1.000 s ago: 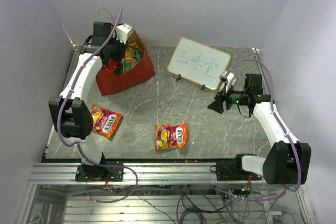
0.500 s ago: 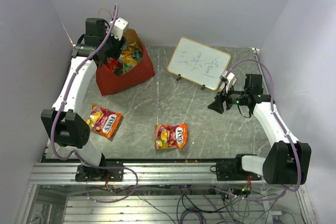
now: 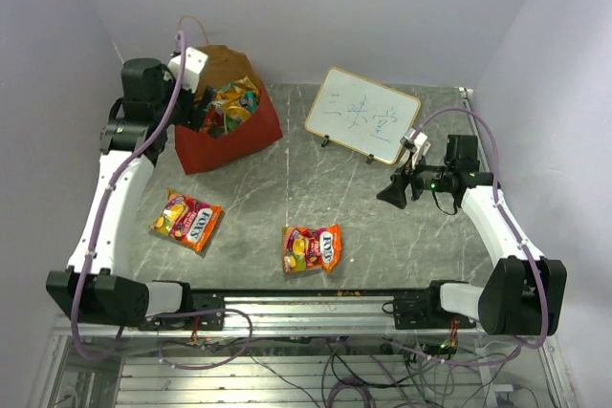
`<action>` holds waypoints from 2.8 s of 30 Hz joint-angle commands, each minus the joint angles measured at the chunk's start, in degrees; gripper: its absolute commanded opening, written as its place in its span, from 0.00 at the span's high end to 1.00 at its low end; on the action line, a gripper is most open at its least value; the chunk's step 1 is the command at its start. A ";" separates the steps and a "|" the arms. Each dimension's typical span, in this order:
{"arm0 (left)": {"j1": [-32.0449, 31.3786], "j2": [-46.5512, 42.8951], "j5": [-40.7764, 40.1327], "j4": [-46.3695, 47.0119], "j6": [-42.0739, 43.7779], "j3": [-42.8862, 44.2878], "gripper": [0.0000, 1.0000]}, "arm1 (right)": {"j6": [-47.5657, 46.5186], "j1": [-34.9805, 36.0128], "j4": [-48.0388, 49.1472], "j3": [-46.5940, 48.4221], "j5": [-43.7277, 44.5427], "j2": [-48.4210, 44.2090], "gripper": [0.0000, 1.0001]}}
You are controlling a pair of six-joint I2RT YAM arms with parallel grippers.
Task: Place the snacks into the paper bag
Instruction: Pick up the snack from the center of the board.
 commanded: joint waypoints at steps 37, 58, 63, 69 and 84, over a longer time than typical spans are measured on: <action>16.41 -17.29 12.51 6.34 -6.89 -22.97 0.00 | 0.96 34.93 -3.43 10.53 12.16 31.20 0.25; 16.31 -15.13 29.66 -3.88 -0.94 -19.77 0.10 | -5.68 34.89 -8.65 15.66 11.72 27.55 1.00; 16.16 -15.51 37.40 -9.67 3.31 -18.12 0.13 | -8.02 34.90 -11.55 19.76 12.72 24.07 1.00; 14.53 -17.02 45.29 -15.30 9.79 -17.36 0.17 | -9.56 34.99 -11.52 23.52 15.28 18.90 1.00; -4.26 -9.50 46.81 -15.98 15.96 -11.94 0.22 | -16.65 35.51 -11.60 28.04 18.24 11.98 1.00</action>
